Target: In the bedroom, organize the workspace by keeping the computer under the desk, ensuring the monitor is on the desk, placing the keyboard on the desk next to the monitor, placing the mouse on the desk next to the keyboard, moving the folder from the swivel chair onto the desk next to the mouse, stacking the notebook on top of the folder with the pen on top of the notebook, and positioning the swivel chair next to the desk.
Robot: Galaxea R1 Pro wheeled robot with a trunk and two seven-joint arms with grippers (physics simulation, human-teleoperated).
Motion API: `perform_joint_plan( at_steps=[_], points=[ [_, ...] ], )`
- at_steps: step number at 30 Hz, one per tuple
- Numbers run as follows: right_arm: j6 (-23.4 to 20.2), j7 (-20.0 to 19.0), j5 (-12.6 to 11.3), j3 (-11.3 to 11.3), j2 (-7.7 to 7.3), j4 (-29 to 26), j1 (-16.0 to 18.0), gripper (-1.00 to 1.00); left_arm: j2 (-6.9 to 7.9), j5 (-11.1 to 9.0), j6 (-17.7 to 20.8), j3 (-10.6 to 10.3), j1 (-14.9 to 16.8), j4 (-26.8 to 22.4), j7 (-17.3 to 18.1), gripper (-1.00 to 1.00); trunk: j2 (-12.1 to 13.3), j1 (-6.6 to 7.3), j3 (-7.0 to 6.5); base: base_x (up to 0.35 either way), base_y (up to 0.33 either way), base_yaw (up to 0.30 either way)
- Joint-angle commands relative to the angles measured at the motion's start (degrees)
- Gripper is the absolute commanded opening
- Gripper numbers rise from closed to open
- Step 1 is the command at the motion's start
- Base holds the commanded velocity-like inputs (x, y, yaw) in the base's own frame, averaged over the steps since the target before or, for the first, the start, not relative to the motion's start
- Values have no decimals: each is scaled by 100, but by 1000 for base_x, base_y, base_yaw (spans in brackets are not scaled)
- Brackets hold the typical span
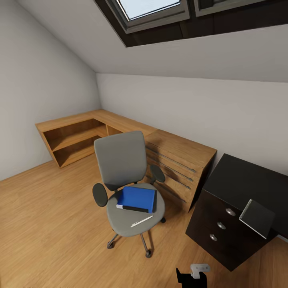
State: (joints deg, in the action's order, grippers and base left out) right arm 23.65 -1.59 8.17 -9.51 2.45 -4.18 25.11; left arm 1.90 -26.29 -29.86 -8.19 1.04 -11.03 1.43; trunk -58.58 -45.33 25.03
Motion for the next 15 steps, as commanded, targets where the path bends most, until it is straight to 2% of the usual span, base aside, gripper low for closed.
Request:
perform_joint_plan(
  at_steps=[1,7,15],
  points=[
    [17,-17,45,-51,1,3,3,100,3,-60,-18,-42,3,4,15,100,-4,0,6,0,0,2],
    [17,-23,50,-48,-7,4,3,100,3,-60,-19,-42,8,4,15,100,-4,0,6,22,18,0],
    [17,-25,54,-43,0,5,3,100,2,-60,-19,-42,5,4,15,100,-4,0,6,152,129,0]
  ],
)
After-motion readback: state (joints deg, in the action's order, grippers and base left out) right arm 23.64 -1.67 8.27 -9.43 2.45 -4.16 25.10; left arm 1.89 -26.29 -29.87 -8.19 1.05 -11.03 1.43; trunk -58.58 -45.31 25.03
